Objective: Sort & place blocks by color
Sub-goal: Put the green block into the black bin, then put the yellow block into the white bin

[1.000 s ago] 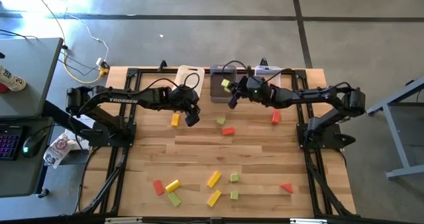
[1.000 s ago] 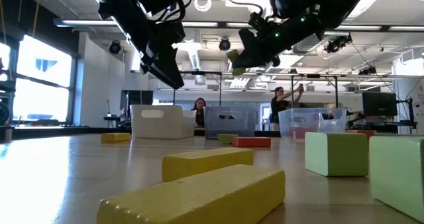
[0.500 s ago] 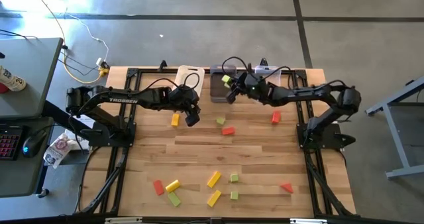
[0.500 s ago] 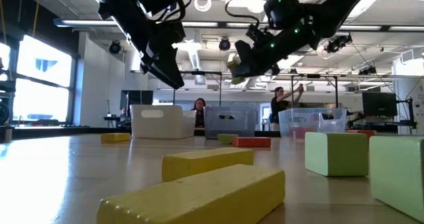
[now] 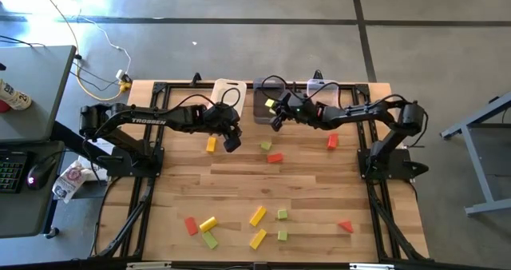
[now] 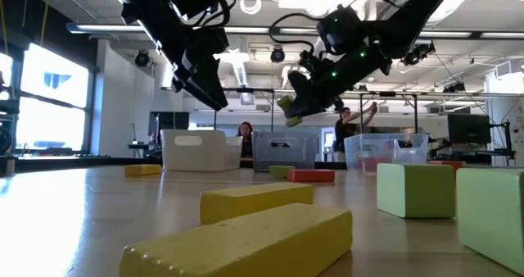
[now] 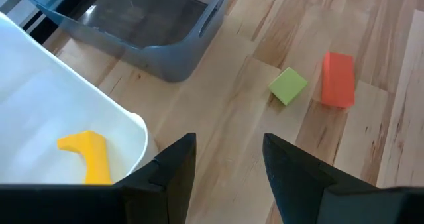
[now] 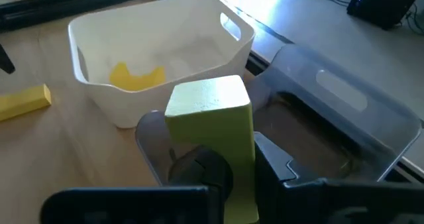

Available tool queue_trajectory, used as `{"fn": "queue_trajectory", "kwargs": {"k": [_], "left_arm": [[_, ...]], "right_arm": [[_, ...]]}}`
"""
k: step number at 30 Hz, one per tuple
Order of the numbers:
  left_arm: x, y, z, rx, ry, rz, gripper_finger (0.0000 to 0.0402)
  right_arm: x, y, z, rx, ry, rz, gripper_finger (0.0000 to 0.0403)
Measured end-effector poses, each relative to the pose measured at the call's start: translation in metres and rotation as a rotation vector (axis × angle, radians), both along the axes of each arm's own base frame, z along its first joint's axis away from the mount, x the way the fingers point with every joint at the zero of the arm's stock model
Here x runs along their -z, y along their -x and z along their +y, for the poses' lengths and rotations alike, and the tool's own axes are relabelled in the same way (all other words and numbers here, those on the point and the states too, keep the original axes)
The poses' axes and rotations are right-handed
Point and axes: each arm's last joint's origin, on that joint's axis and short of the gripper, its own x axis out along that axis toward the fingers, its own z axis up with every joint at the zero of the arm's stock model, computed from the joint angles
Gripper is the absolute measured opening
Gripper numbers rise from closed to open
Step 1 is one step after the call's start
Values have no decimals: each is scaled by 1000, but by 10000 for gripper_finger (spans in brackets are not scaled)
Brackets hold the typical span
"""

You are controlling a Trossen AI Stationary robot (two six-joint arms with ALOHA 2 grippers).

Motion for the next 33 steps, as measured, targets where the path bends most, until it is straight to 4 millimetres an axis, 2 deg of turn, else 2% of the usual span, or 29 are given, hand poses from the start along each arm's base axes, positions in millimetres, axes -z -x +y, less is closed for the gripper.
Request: {"fn": "queue_trajectory", "kwargs": {"k": [18, 33], "left_arm": [[0, 0, 0, -9, 10, -6, 161], [0, 0, 0, -19, 16, -9, 161]], "right_arm": [[8, 5, 1, 49, -31, 91, 29], [9, 7, 0, 109, -17, 107, 100]]}}
